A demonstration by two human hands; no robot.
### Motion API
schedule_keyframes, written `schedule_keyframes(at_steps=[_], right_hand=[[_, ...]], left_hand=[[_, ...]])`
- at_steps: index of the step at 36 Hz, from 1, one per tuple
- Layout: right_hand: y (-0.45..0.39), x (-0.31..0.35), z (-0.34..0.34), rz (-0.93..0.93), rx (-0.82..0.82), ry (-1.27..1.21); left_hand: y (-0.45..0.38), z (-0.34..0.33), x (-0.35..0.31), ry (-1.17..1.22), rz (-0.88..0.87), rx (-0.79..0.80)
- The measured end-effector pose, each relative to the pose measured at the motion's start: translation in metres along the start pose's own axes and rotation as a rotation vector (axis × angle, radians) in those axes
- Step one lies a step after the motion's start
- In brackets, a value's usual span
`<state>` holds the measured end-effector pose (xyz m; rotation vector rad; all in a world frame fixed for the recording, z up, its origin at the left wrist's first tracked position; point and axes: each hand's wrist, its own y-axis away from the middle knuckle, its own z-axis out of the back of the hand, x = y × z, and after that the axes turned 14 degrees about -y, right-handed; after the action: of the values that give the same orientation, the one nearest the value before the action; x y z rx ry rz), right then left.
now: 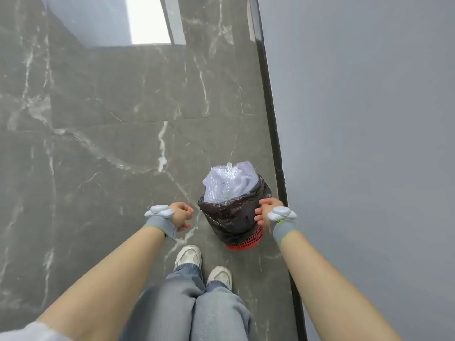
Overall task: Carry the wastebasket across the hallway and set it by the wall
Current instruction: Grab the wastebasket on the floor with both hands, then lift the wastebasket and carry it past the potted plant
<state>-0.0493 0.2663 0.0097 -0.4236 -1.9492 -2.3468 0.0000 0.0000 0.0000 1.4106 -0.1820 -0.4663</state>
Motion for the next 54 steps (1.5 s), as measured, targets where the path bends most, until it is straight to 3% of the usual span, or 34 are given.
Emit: schedule_keyframes(at_steps=[3, 8, 12, 20, 30, 41, 48, 54], right_hand=[[-0.031, 0.008, -0.01, 0.035, -0.1, 0.072], [-0.069, 0.01, -0.023, 0.171, -0.089, 0.144], [-0.082, 0.009, -0.03, 0.112, -0.033, 0.159], [-0.076, -0.028, -0.02, -0.047, -0.041, -0.133], [0.078, -0.013, 0.011, -0.066, 0.127, -0.208], [0.274, 0.044, 0.013, -0.083, 0.265, -0.147], [0.352, 0.084, 0.005, 0.172, 0.085, -0.058], [0.423, 0.122, -0.009, 0.314, 0.154, 0.018]], left_hand=[[-0.029, -0.008, -0.006, -0.044, 0.005, 0.026], [-0.058, -0.021, -0.015, 0.095, 0.02, 0.052], [-0.079, -0.031, -0.017, 0.178, 0.07, 0.102], [-0.077, -0.041, -0.013, 0.266, 0.201, 0.174], [0.046, -0.03, 0.003, 0.354, 0.167, 0.048], [0.211, 0.037, 0.0, 0.649, -0.034, -0.161], [0.317, 0.081, 0.005, 0.703, -0.182, -0.246], [0.396, 0.108, 0.018, 0.675, -0.256, -0.275]])
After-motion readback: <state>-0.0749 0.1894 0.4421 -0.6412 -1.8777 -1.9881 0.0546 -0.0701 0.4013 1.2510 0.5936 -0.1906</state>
